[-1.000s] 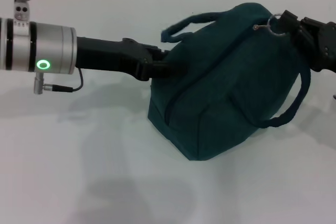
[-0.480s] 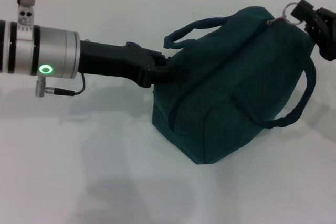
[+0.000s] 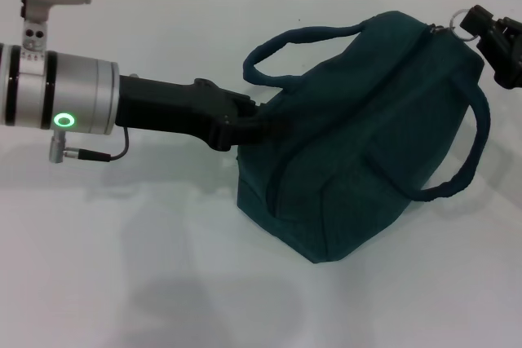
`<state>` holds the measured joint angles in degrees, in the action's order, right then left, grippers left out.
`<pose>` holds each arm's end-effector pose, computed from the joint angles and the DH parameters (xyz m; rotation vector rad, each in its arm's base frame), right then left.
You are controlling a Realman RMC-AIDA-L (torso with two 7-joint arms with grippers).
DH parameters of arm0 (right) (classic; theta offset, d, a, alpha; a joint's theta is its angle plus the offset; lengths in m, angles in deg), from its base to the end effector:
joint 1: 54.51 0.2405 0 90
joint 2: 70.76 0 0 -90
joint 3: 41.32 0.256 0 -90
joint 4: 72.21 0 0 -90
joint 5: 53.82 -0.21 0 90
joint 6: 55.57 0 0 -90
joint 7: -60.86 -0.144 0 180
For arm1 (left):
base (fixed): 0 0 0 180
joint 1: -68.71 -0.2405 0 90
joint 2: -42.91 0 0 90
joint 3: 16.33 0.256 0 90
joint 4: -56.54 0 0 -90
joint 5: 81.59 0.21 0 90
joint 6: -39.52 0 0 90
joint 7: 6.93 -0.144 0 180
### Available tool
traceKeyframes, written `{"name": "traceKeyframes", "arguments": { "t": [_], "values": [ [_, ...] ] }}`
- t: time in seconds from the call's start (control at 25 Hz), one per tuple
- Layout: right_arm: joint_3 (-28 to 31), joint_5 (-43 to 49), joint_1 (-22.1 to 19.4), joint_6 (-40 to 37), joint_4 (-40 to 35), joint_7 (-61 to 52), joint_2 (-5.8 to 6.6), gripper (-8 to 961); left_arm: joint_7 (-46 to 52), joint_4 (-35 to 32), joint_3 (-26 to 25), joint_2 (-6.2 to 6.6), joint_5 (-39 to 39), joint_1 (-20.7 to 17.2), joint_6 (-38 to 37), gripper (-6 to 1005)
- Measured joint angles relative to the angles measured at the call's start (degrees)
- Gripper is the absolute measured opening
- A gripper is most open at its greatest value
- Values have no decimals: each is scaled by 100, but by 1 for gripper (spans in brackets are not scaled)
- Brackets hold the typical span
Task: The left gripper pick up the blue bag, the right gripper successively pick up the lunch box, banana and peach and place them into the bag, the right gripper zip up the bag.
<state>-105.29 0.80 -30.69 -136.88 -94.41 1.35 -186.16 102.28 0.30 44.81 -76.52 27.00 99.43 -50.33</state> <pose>0.2704 0.3360 0.0228 -2.1247 0.5824 1.2136 -0.1873 0.3401 -0.0028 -2.9223 -0.8043 -0.5816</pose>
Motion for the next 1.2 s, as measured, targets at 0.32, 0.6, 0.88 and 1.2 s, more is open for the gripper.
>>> {"name": "traceKeyframes", "arguments": {
  "t": [0.32, 0.6, 0.88, 1.2],
  "values": [
    [349, -3, -9, 206, 284, 425, -16, 17, -98, -10, -113, 90, -263, -40, -200, 224],
    [309, 34, -6, 288, 423, 453, -14, 18, -205, 51, -415, 131, -378, -48, -231, 158],
    [-51, 48, -33, -353, 616, 445, -55, 18, -434, 244, -581, 117, -397, 40, -120, 82],
    [-78, 33, -45, -566, 734, 458, -59, 18, -541, 203, -1149, 158, -402, 254, 85, 46]
  ]
}}
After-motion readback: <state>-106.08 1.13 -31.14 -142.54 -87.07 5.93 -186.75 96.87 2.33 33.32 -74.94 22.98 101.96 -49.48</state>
